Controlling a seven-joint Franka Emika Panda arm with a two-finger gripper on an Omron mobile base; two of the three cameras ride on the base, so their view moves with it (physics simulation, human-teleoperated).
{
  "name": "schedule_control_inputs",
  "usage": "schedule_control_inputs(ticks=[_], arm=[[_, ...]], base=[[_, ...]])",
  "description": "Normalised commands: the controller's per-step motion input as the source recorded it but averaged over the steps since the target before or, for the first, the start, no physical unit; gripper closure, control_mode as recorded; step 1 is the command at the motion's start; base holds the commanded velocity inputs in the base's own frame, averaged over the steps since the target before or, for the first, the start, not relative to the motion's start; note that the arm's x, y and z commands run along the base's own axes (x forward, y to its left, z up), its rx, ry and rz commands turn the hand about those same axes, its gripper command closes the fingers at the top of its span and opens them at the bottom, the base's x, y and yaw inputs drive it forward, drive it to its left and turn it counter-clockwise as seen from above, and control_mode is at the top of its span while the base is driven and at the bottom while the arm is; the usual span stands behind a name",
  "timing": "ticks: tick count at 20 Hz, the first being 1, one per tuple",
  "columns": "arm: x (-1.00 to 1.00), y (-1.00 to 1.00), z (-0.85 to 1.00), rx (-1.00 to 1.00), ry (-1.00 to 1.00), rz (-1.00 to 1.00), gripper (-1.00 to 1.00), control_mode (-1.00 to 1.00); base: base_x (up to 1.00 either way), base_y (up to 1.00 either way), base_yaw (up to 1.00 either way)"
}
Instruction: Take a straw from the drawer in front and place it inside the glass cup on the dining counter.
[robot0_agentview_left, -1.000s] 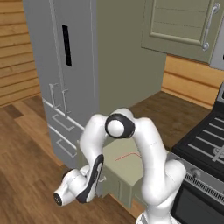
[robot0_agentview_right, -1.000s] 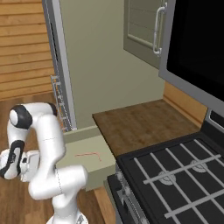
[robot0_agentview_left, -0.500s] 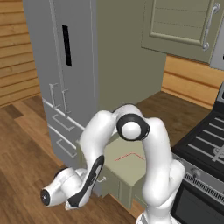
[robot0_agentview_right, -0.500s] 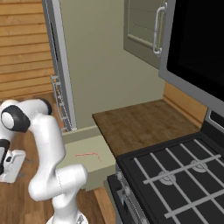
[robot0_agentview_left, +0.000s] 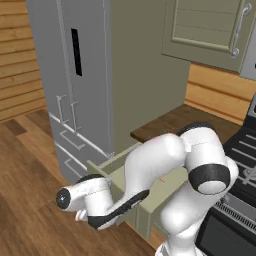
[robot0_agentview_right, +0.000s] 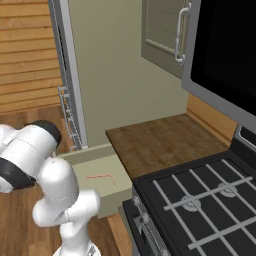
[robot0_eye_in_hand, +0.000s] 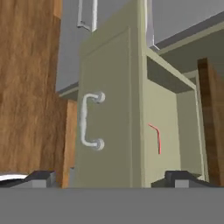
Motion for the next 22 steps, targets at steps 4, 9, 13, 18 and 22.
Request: schedule_control_inputs(ticks=[4, 9, 13, 18, 22], arm=[[0.68, -0.88, 0.72, 0.23, 0.16, -0.15, -1.00, -1.00], [0.87, -0.82, 0.32, 0.18, 0.27, -0.12, -1.00, -1.00], [0.81, -0.47, -0.11, 0.07, 0.28, -0.02, -1.00, -1.00], [0.66, -0.06, -0.60, 0.00, 0.22, 0.00, -1.00, -1.00], [0.55, 0.00, -0.51, 0.00, 0.10, 0.00, -1.00, -1.00]], base=[[0.00, 0.00, 0.00], [0.00, 0.00, 0.00], [0.00, 0.00, 0.00], [0.00, 0.00, 0.00], [0.00, 0.00, 0.00]])
